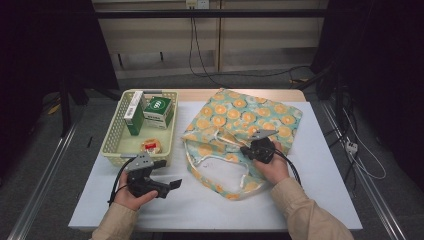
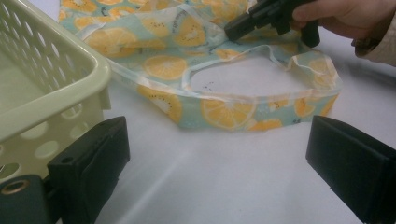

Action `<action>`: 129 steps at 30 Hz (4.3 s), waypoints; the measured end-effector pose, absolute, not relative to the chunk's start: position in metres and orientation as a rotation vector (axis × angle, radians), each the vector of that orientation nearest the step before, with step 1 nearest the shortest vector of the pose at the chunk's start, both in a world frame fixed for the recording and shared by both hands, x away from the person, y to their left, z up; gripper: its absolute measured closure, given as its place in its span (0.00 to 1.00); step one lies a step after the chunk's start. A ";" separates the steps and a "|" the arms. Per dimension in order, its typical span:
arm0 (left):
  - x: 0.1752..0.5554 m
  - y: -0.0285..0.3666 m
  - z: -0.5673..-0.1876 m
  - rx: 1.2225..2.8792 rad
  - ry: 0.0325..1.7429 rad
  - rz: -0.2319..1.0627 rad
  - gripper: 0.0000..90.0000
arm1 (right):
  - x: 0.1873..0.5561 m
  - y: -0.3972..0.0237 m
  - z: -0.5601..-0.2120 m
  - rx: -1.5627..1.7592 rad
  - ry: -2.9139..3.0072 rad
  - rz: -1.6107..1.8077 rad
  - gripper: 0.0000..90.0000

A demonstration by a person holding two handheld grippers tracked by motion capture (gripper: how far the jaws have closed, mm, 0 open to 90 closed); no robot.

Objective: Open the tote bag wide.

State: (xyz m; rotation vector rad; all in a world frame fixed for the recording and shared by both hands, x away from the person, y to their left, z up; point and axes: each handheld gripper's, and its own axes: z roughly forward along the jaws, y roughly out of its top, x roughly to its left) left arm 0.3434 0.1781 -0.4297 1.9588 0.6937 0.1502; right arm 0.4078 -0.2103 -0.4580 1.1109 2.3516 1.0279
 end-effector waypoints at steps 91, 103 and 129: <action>0.348 0.177 -0.432 1.942 0.691 0.126 0.07 | 0.494 -0.238 -0.438 1.384 2.162 1.087 0.94; 0.348 0.177 -0.431 1.944 0.692 0.126 0.07 | 0.490 -0.238 -0.433 1.401 2.181 1.059 0.63; 0.349 0.176 -0.434 1.951 0.696 0.122 0.07 | 0.502 -0.233 -0.453 1.322 2.328 0.925 0.49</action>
